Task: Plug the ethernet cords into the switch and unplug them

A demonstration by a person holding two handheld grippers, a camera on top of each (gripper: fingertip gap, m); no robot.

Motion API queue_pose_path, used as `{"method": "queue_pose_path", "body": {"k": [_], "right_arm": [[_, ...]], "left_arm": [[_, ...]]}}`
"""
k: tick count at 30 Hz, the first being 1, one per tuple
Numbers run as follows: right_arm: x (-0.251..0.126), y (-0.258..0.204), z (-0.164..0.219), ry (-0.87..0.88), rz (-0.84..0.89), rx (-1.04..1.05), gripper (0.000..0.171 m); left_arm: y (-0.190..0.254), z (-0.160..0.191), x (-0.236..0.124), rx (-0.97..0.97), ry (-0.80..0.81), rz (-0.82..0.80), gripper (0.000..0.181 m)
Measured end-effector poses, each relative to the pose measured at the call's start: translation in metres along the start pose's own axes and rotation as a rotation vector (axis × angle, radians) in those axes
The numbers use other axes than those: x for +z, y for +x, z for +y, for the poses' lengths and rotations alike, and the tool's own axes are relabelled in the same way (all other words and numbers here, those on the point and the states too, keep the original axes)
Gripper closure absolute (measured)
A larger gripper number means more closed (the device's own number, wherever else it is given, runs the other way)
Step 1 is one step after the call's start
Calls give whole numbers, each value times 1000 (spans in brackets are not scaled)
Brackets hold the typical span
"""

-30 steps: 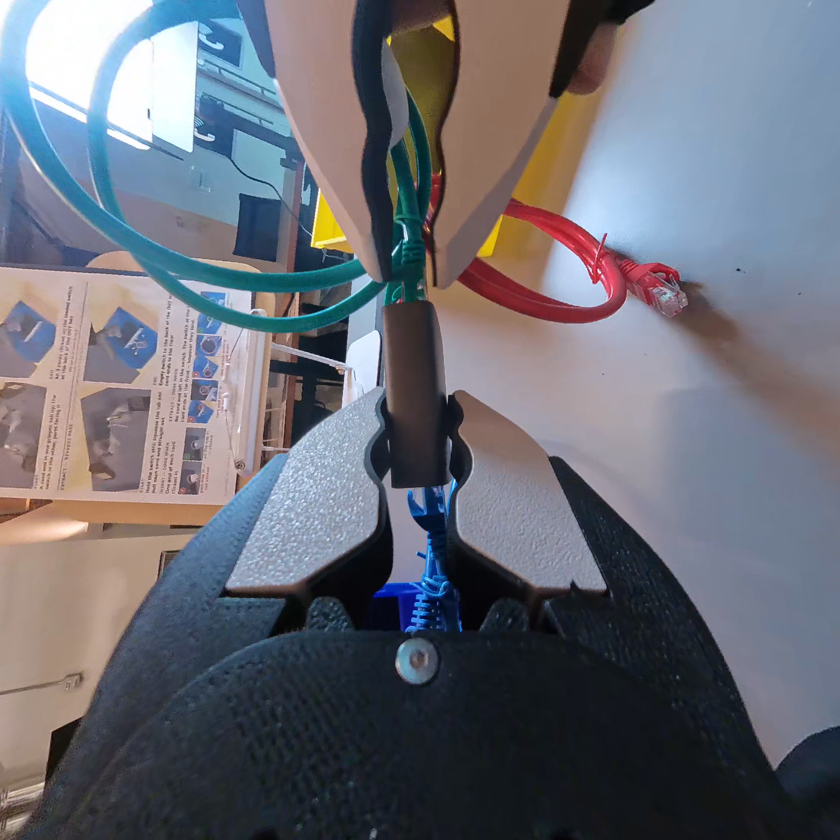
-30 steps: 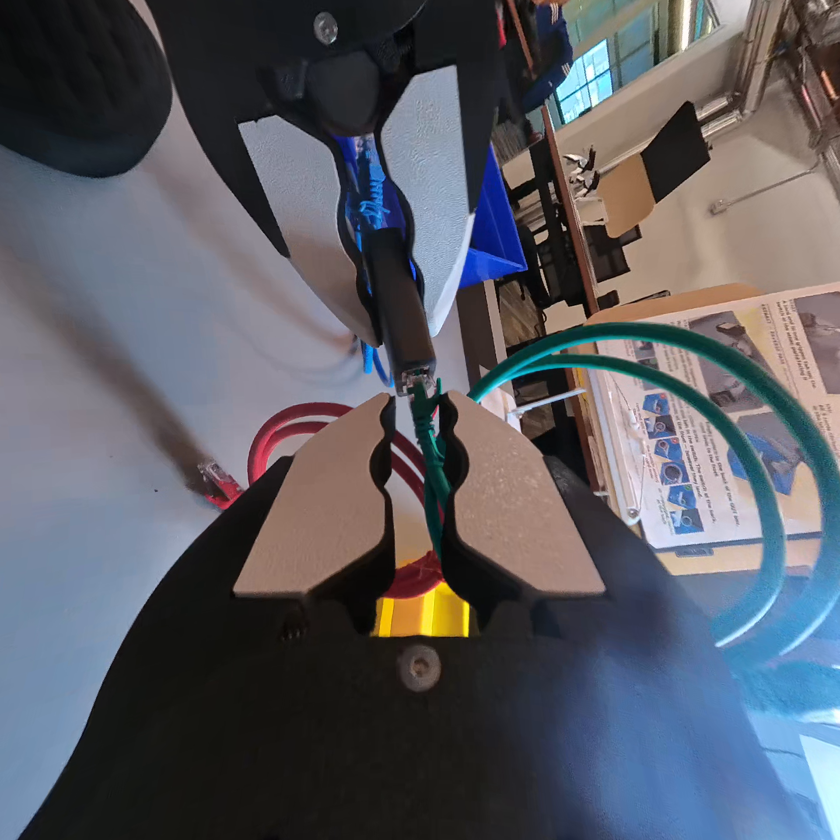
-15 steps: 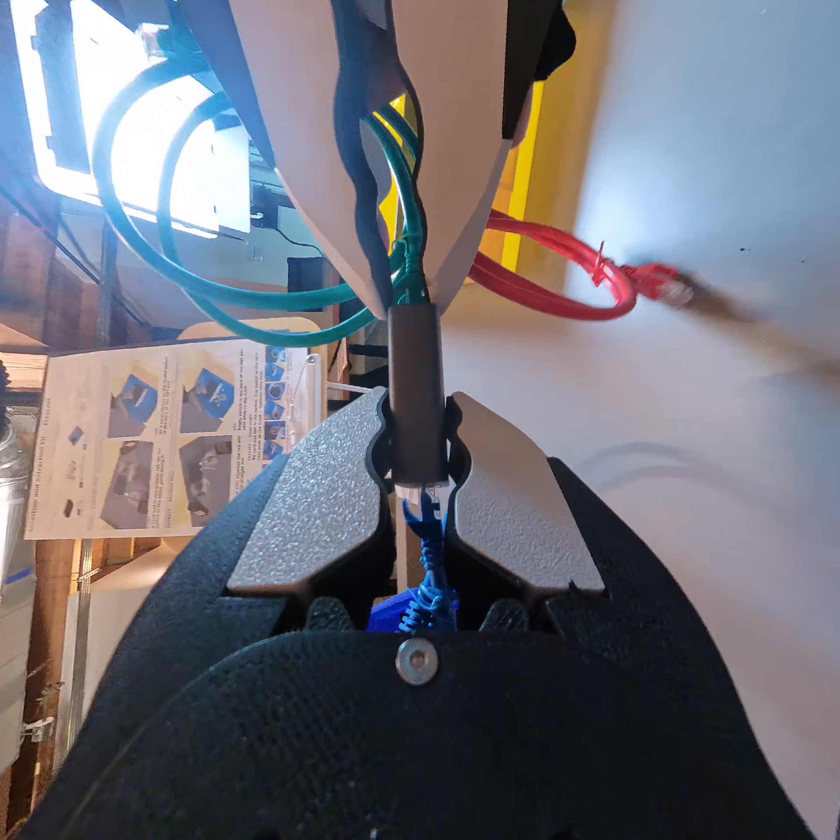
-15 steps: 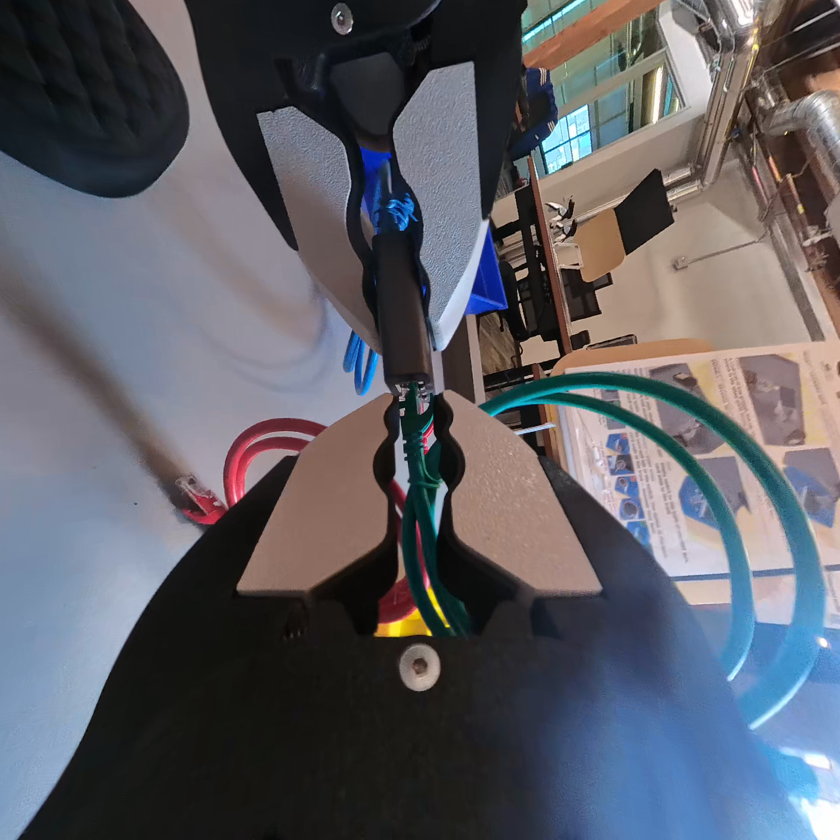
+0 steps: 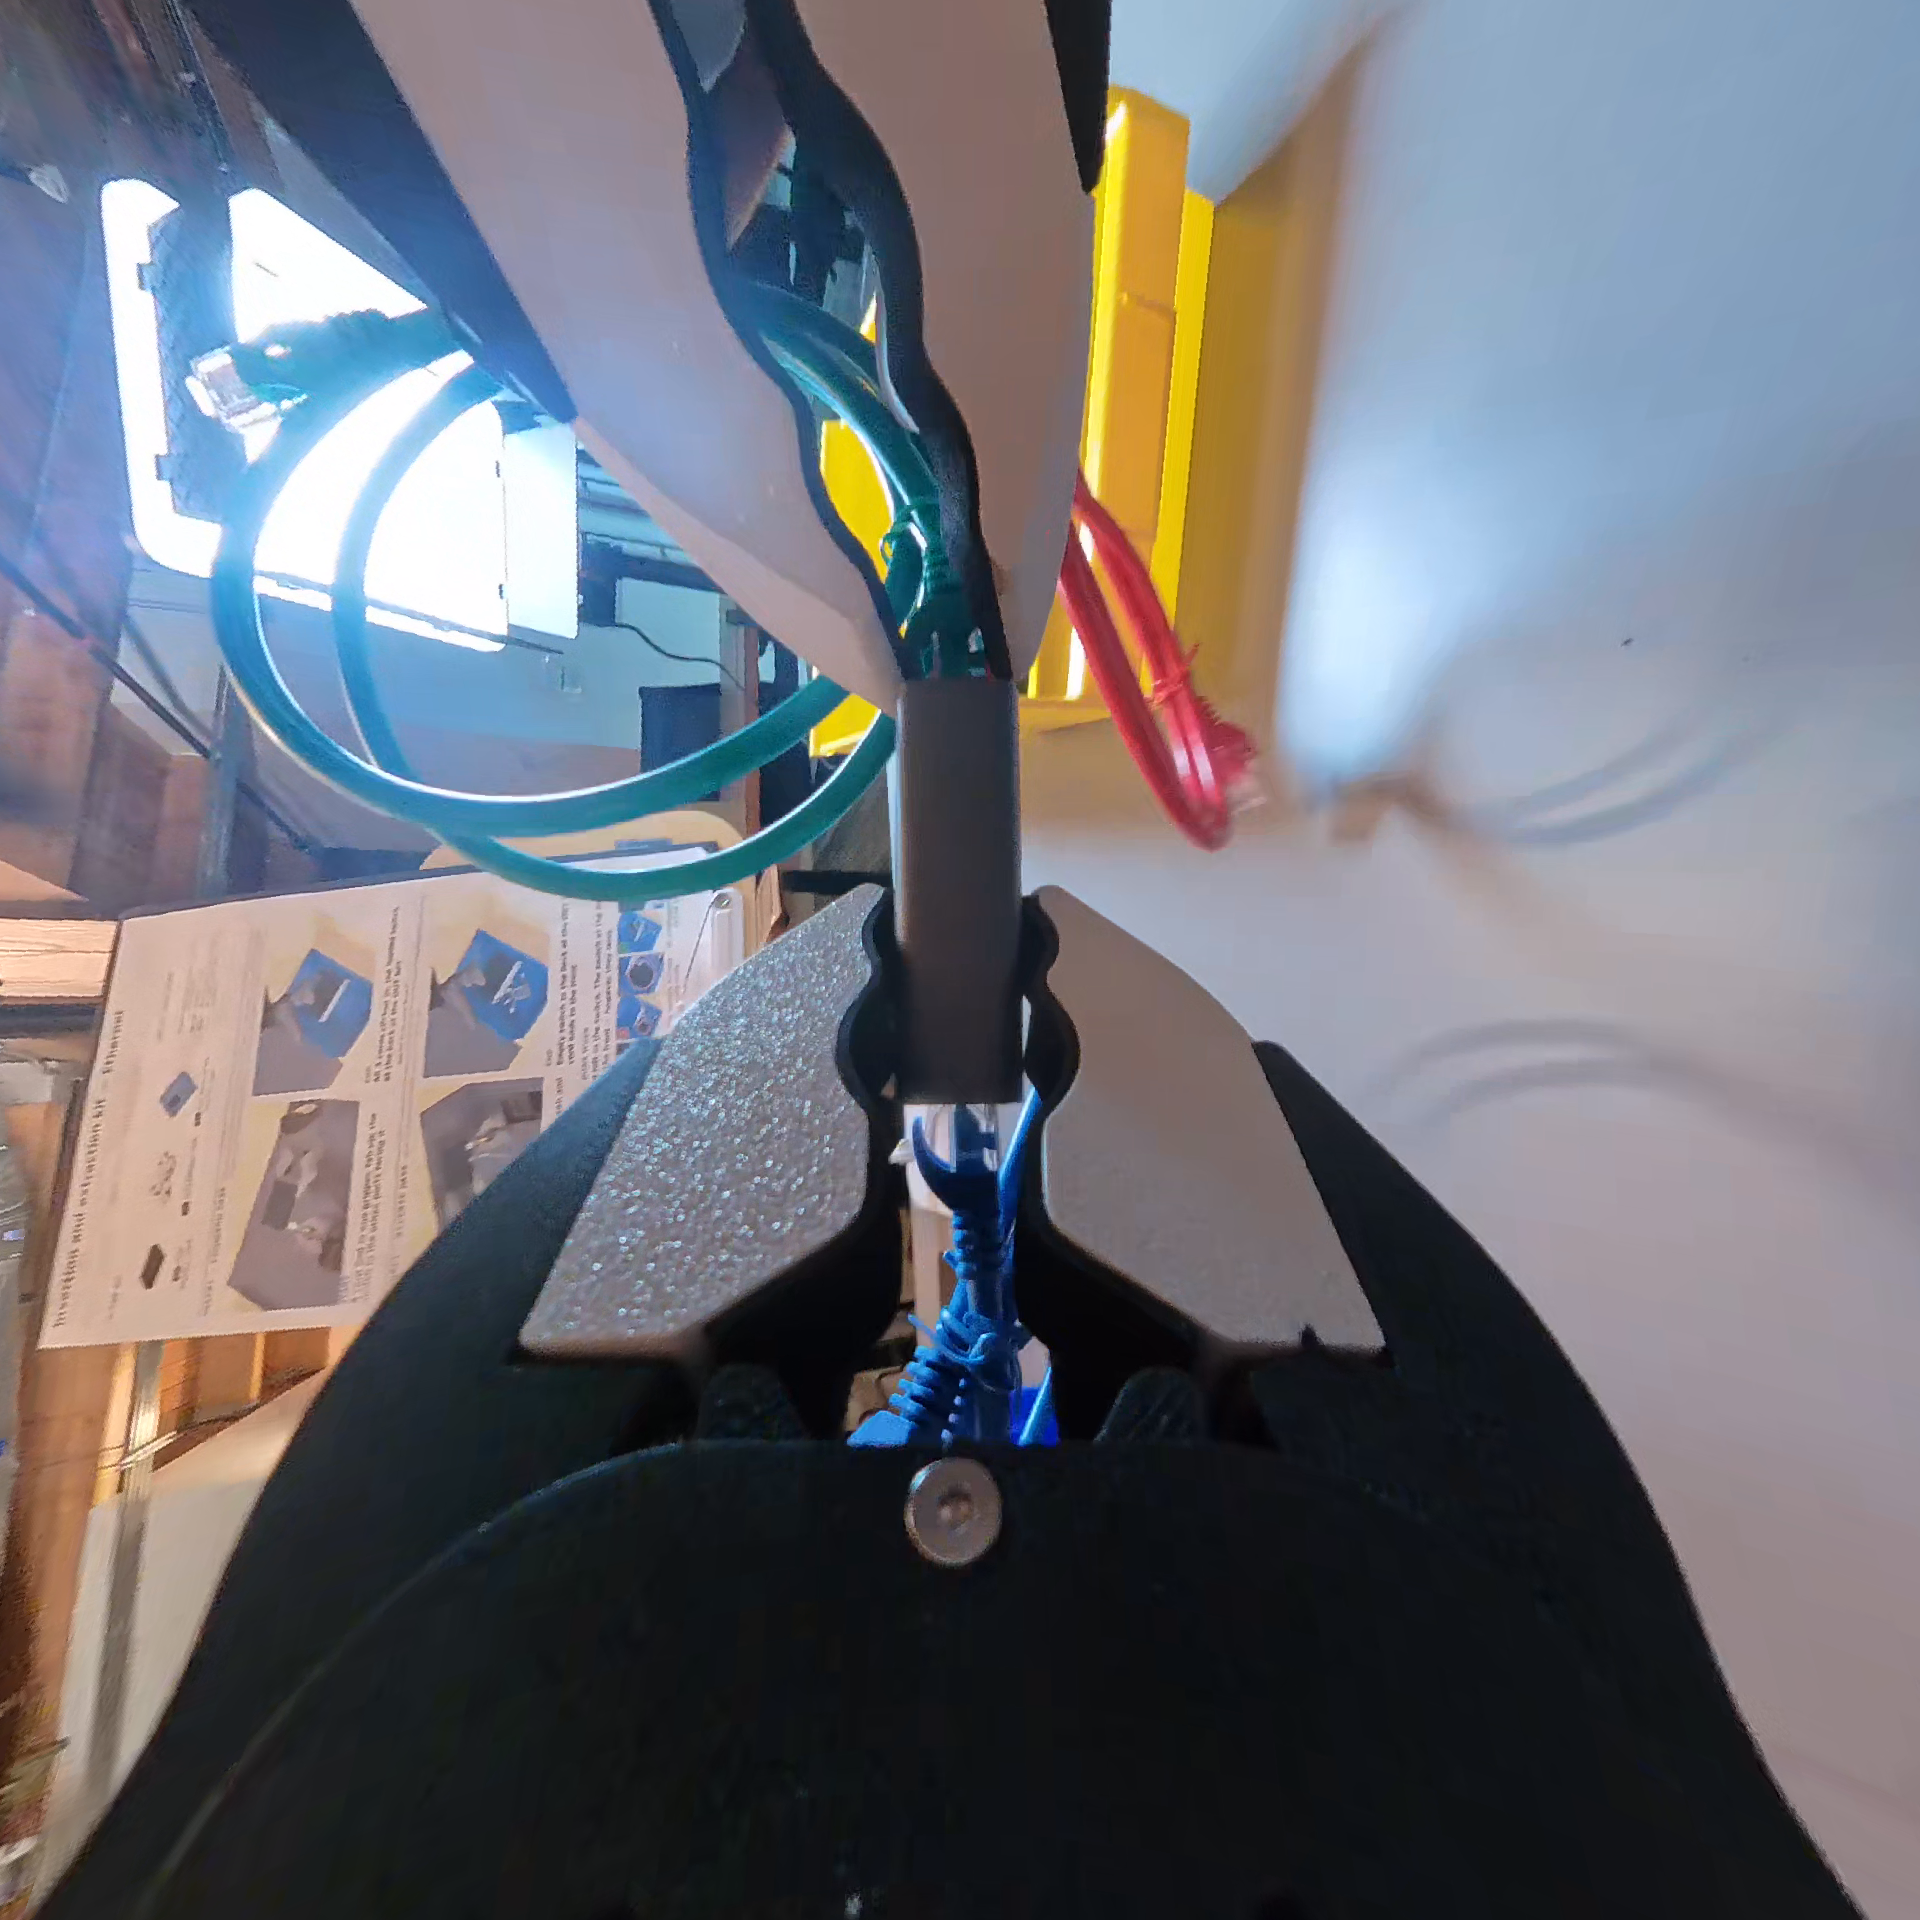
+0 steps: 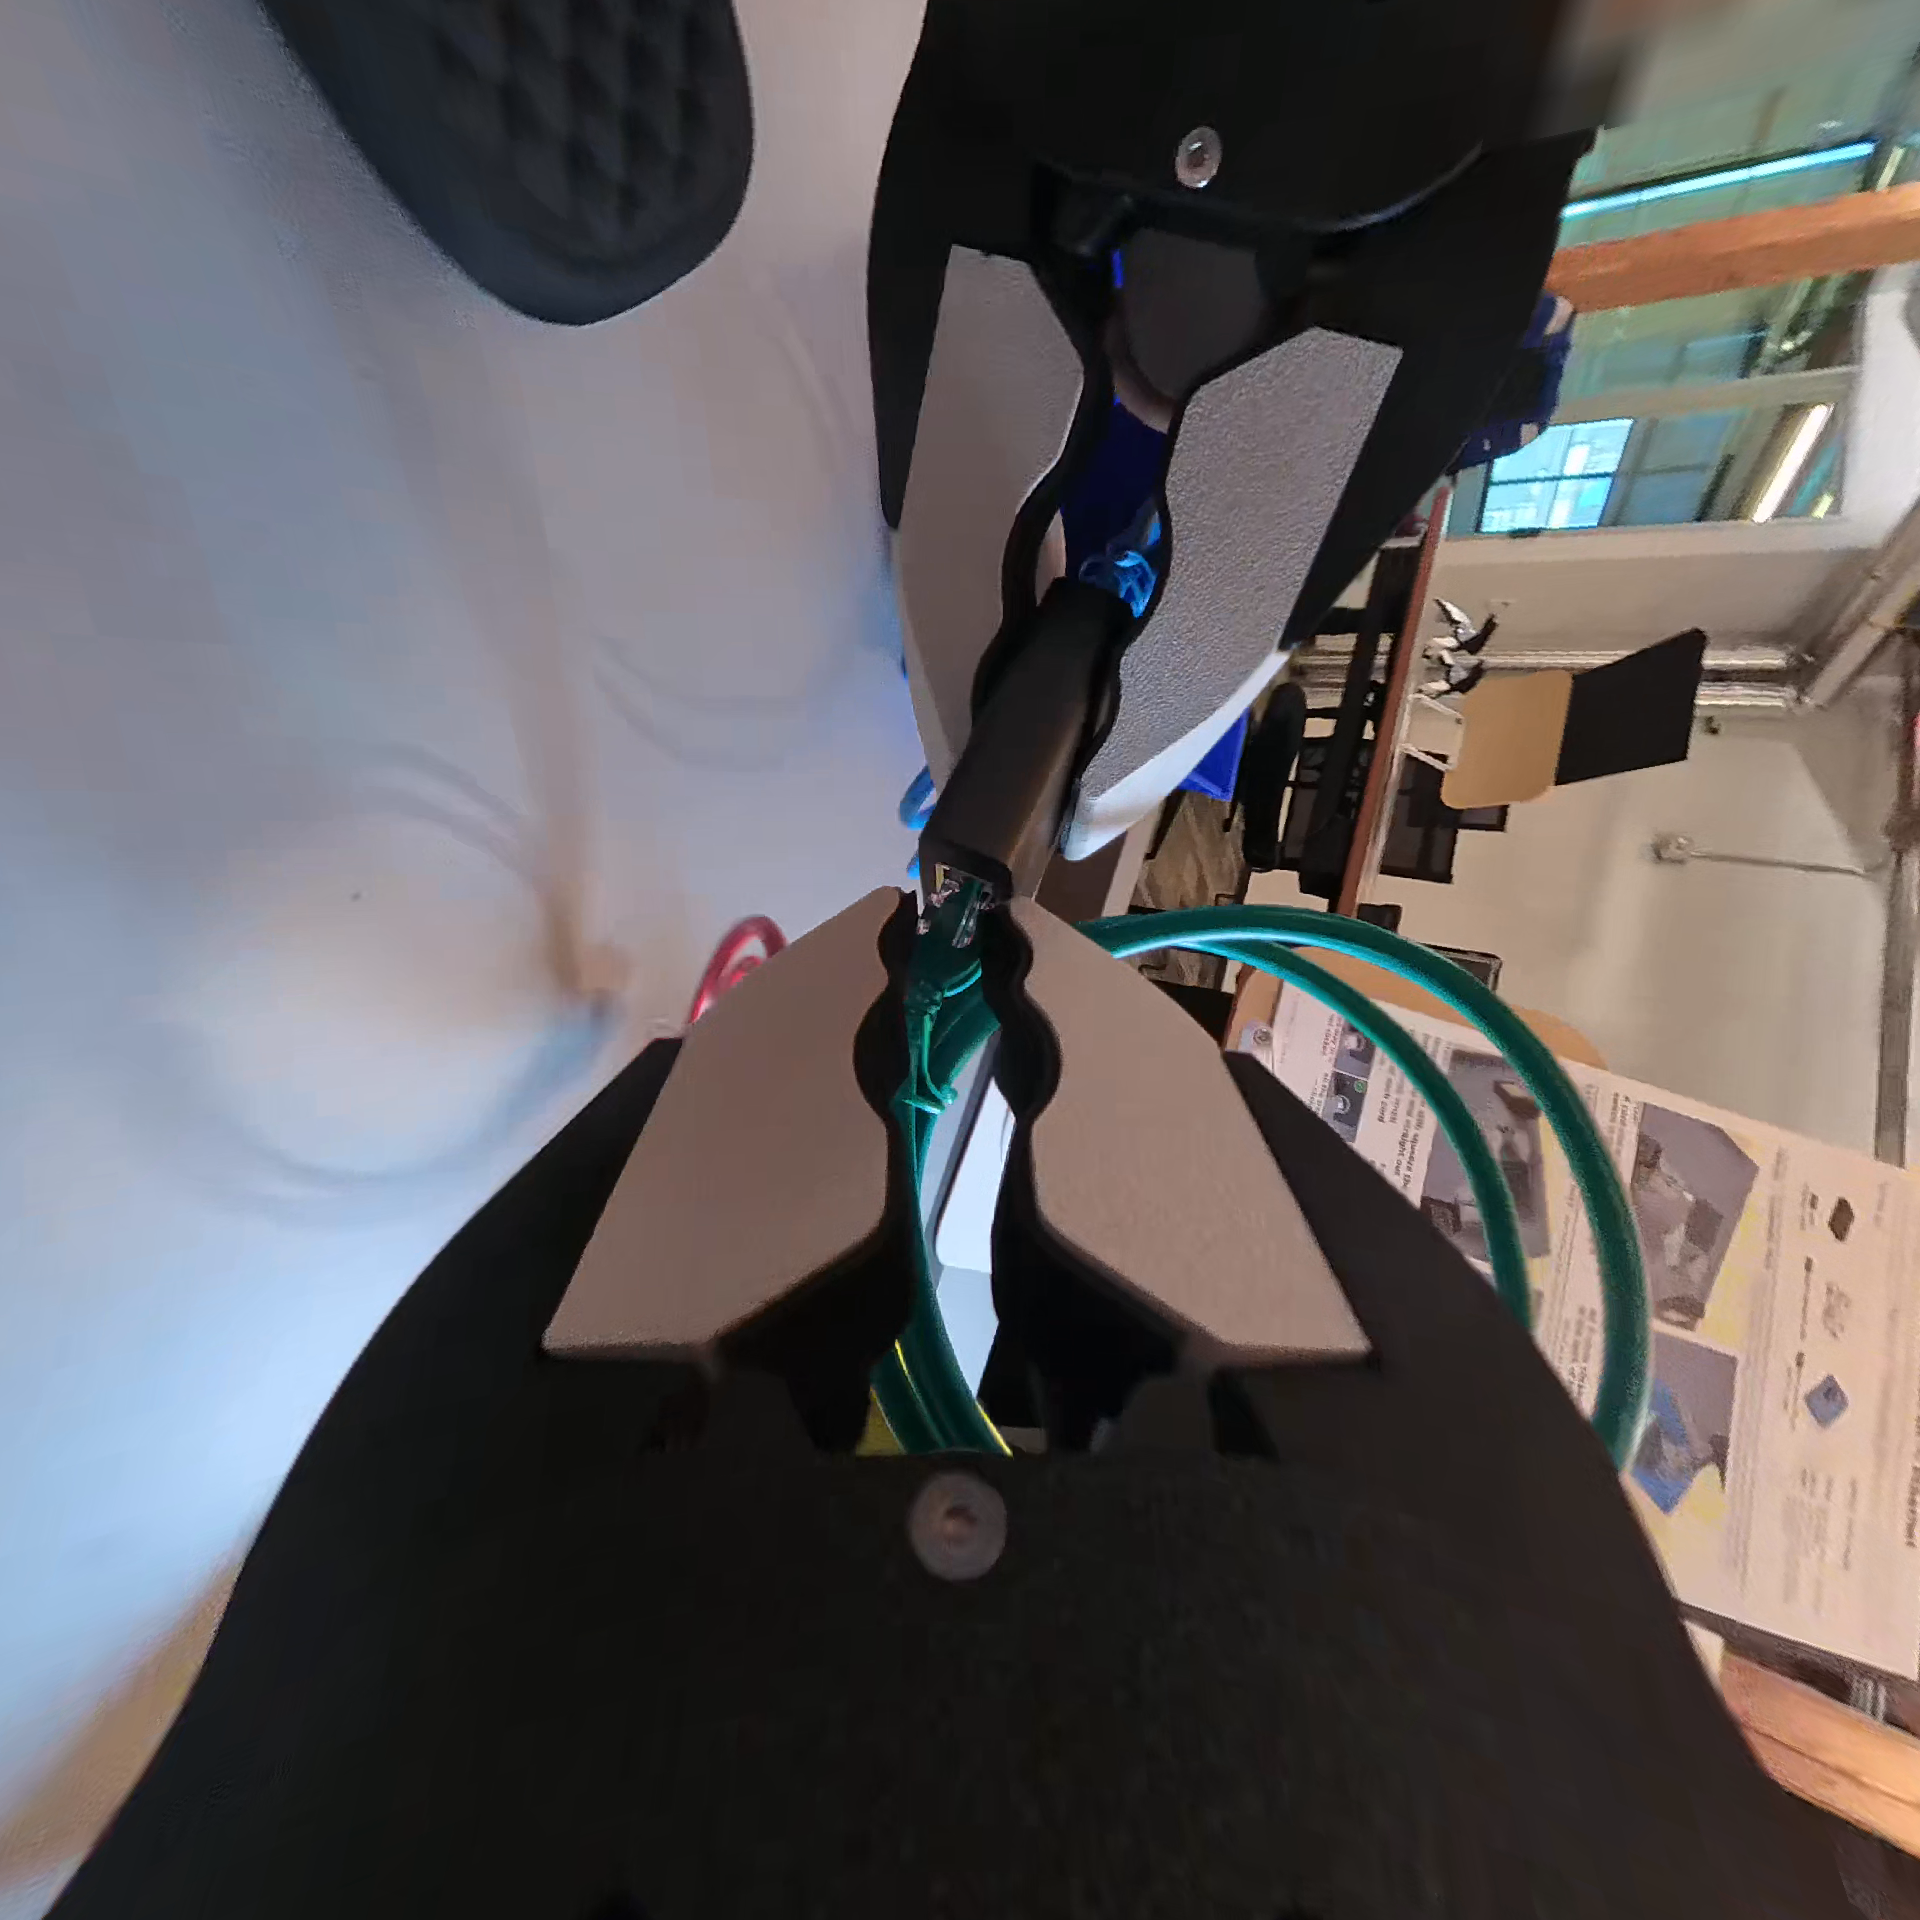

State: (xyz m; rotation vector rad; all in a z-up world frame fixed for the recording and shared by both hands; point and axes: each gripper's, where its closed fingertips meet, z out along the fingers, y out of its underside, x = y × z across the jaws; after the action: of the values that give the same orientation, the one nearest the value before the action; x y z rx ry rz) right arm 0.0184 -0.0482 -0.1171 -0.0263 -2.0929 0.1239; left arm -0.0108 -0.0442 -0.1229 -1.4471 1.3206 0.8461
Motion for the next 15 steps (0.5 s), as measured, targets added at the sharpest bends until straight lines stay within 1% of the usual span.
{"method": "queue_pose_path", "body": {"k": [4, 5, 6, 7, 8, 9, 10, 11, 13, 15], "right_arm": [[-9, -7, -1, -7, -32, -6, 159], [-12, -12, 1, -24, -58, -15, 159], [-17, -27, 2, -19, -132, 2, 159], [-22, -37, 4, -14, -136, 25, 159], [-29, -36, 11, -30, -74, 15, 158], [-41, -28, 21, -48, -11, 56, 159], [-55, -17, 31, -60, 15, 140, 158], [-69, -3, 40, -64, 44, 223, 158], [-95, 33, 56, -50, 154, 334, 158], [-104, 51, 78, -73, 164, 478, 158]], "left_arm": [[5, -7, 1, -49, 40, 21, 159], [0, 6, 1, -52, -23, -4, 159], [-10, 30, -3, -79, -92, -39, 159], [-13, 46, -11, -170, -84, -20, 159], [-12, 53, -21, -241, -63, 5, 159], [-9, 57, -28, -239, -67, 4, 160], [-6, 58, -32, -232, -78, -5, 159], [-4, 58, -33, -248, -79, -17, 159], [-6, 56, -34, -280, -55, -54, 159], [-10, 53, -34, -295, -41, -86, 159]]}}
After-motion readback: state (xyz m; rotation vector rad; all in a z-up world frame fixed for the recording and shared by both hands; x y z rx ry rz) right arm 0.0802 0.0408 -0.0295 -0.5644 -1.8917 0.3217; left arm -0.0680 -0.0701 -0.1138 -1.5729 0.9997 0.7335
